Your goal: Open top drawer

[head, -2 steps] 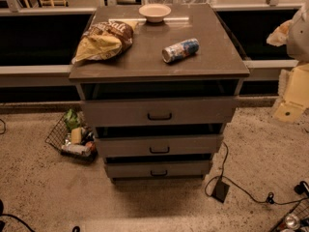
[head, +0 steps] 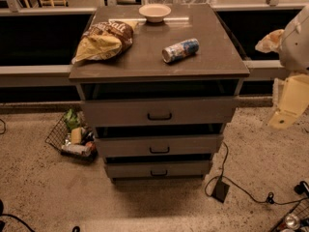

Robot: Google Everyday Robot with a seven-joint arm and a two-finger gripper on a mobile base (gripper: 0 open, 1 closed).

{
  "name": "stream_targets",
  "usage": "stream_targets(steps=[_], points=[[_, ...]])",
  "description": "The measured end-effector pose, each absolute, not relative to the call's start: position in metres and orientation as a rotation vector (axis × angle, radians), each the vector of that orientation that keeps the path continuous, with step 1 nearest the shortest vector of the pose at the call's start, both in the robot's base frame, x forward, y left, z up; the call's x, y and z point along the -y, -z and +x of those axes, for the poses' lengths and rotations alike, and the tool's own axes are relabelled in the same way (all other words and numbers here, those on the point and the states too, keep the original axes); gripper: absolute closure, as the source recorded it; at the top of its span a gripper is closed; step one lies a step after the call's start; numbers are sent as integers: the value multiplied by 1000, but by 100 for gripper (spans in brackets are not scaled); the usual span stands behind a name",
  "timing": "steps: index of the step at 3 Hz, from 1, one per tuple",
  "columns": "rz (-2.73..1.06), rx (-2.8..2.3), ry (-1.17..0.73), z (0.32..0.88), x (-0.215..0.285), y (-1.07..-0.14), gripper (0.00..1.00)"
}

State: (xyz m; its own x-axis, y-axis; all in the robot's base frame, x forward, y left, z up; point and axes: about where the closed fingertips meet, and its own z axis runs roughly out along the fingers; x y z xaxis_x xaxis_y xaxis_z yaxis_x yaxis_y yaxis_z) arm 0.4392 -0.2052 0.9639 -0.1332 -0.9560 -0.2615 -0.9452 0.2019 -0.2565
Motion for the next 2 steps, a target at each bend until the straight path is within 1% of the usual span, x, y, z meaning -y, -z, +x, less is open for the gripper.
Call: stream_targets(steps=[1,2], points=[[-1898,-1968,-57,441,173,-915,0],[-1981,-1894,-199,443,139,-835,0]])
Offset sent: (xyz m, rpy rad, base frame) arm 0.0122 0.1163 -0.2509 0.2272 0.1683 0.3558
